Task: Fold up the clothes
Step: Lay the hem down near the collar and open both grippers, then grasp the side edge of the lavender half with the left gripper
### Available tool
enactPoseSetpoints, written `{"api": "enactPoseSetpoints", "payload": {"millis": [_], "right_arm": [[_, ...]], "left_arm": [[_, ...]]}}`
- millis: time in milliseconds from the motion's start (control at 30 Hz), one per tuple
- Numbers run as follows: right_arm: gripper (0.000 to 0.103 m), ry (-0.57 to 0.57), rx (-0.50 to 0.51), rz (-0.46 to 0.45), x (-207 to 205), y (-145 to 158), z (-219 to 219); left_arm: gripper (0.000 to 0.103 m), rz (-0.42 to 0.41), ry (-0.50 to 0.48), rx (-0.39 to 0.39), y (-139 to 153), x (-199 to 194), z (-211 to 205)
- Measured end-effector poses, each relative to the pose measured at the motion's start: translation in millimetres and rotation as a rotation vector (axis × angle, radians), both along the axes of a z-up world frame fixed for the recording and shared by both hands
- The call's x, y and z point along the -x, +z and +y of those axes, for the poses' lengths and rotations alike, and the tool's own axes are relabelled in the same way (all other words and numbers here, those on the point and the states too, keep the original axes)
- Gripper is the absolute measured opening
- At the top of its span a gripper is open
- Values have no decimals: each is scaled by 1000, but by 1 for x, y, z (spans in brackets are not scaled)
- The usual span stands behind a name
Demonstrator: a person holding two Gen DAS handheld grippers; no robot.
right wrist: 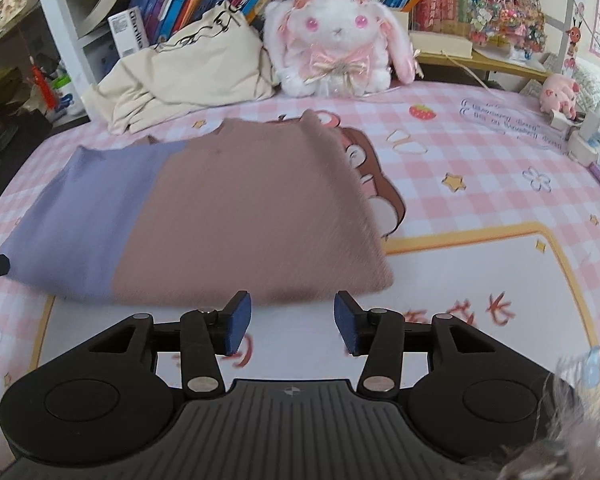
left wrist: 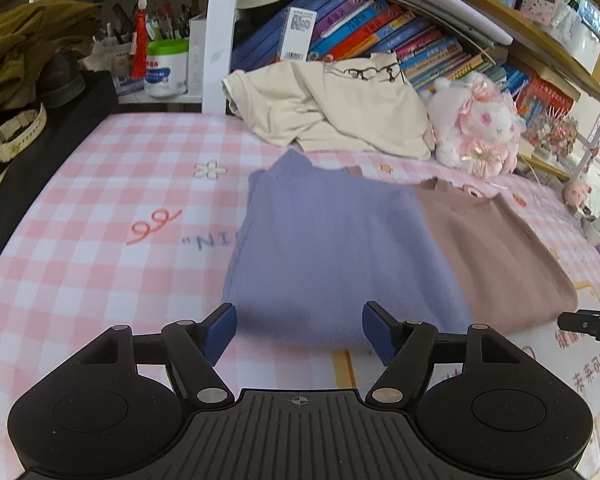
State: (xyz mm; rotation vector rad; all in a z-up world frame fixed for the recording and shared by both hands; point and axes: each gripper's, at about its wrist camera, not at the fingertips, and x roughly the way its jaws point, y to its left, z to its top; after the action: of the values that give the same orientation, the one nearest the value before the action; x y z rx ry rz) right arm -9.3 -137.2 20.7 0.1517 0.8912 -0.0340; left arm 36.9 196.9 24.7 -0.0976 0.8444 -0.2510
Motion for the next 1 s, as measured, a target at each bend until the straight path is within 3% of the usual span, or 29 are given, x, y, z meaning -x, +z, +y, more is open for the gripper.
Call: {"api": "enactPoseSetpoints", "payload": {"millis": [200,400,500,600,700,767,1000], "right_arm": [[46,28,0,22,14,-7,19],[50,40,4,32,26,-9,32],[54,34,5,39,30,-10,34],[58,29,8,43,33,-11,36],[60,31,13,44,35,-11,39],[60,35,17,45,36,-10,41],[63,29,30,49,39,-10,43]], "left_arm": [[71,16,-18,-18,-7,17,-4],[72,48,-21,18,-15,26,-3],[80,72,-6,56,-19,26,1],[80,129,58,197,-26,19,15],[79,209,165,429,-37,9,36],[78,238,218,524,-43,4,44],[77,270,353,679,-57,-4,55]]}}
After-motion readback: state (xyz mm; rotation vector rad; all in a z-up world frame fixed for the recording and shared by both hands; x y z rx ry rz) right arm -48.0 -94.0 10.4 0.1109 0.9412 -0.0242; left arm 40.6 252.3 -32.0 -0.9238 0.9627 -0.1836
